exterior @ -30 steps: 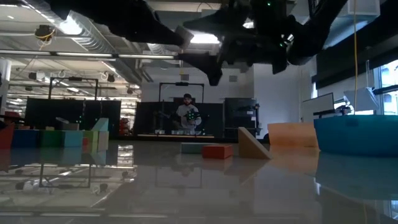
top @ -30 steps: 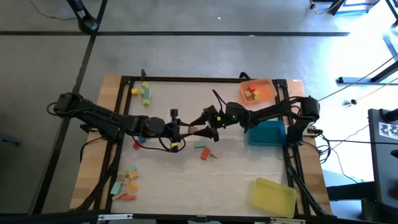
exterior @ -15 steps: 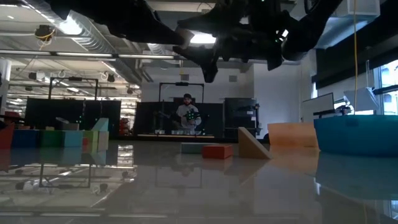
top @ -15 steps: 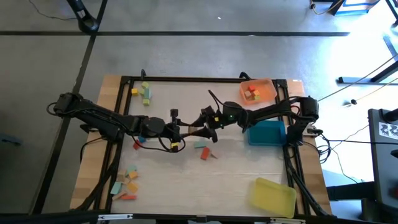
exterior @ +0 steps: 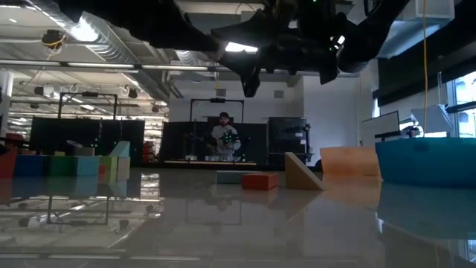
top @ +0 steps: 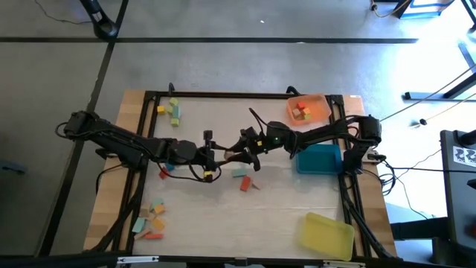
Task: Sort blocks by size
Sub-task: Put the brown cube block into the orange bin
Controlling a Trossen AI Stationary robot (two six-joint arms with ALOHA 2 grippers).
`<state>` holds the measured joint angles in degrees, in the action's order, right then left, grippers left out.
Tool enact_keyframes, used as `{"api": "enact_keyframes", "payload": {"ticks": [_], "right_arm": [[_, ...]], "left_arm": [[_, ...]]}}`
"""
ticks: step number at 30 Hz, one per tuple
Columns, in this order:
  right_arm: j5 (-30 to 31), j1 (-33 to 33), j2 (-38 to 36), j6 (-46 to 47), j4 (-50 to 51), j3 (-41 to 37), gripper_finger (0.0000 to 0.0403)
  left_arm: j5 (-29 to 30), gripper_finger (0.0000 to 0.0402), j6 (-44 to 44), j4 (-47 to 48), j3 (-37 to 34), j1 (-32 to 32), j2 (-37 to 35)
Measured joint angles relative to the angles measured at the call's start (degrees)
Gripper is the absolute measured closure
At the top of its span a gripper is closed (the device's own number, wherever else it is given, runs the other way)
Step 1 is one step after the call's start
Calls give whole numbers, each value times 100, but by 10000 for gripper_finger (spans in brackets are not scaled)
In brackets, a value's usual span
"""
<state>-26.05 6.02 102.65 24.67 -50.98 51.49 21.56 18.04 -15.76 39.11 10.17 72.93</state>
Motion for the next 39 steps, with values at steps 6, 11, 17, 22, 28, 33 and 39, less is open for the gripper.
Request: {"api": "enact_keyframes", "payload": {"ticks": [6, 11, 17, 22, 28, 33, 39], "right_arm": [[-8, 47, -95, -28, 38, 2, 263], [16, 134, -469, -309, 457, 4, 262], [453, 291, -1082, -889, 1583, 4, 263], [1000, 621, -1671, -1325, 2906, 4, 261], [1966, 1309, -2362, -1828, 4776, 1, 263], [2840, 2107, -2647, -2104, 6113, 2, 261], [3681, 3204, -2664, -2319, 7342, 2, 263]], "left_arm": [[223, 184, -104, 612, 3, 189, -607], [436, 187, -675, 1814, 7, 364, -1367], [444, 192, -1838, 3253, -29, 416, -1901], [445, 192, -2482, 3484, -331, 405, -1931], [461, 192, -3042, 3272, -736, 400, -1915], [485, 192, -3446, 3060, -1021, 276, -1898], [489, 192, -3221, 2398, -1285, 26, -1896]]}}
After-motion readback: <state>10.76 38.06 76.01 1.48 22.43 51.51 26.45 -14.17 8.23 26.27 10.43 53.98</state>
